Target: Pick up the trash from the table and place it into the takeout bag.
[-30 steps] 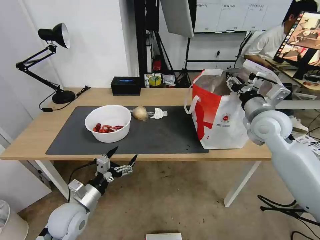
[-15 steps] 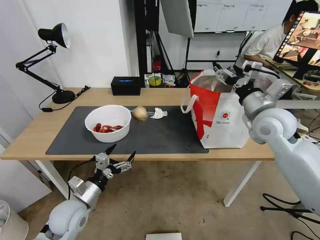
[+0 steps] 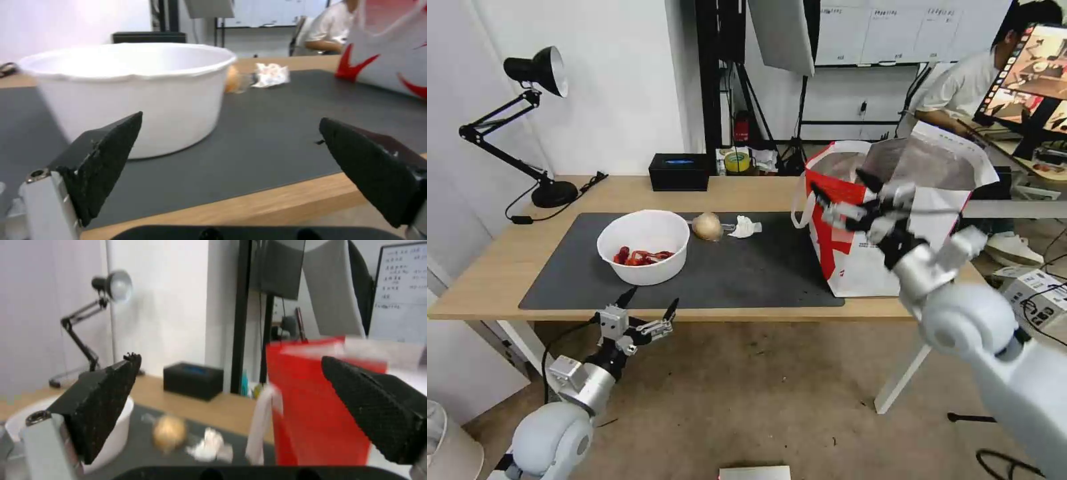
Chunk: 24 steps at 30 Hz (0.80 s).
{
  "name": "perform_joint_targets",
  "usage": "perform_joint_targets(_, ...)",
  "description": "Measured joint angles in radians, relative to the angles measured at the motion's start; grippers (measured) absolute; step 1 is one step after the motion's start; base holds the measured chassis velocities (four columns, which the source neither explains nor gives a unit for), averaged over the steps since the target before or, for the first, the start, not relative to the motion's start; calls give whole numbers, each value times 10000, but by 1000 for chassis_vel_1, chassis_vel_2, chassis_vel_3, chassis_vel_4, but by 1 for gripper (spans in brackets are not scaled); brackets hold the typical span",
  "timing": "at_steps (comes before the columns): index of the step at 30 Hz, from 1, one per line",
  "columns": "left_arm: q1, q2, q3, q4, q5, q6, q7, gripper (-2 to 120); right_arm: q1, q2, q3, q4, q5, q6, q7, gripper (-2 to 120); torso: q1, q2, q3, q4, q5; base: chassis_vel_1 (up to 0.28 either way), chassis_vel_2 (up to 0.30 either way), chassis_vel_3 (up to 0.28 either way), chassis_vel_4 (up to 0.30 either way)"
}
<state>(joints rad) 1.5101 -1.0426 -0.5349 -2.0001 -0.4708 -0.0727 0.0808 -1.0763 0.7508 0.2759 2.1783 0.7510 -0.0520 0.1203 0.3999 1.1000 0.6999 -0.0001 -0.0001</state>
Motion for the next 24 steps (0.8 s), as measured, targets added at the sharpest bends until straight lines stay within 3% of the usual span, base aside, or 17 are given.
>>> perform_joint_targets(8, 373, -184, -418, 213, 255, -3, -614, 100, -1881, 750, 82, -68, -1145, 616, 530, 100, 0, 0, -1, 1, 0, 0, 0, 0, 0)
perform_joint_targets(24, 1082, -713, -1043, 507, 247, -141, -812, 100, -4187, 2463, 50, -1005, -2741, 1754, 1798, 100, 0, 0, 0, 1, 1, 0, 0, 0, 0)
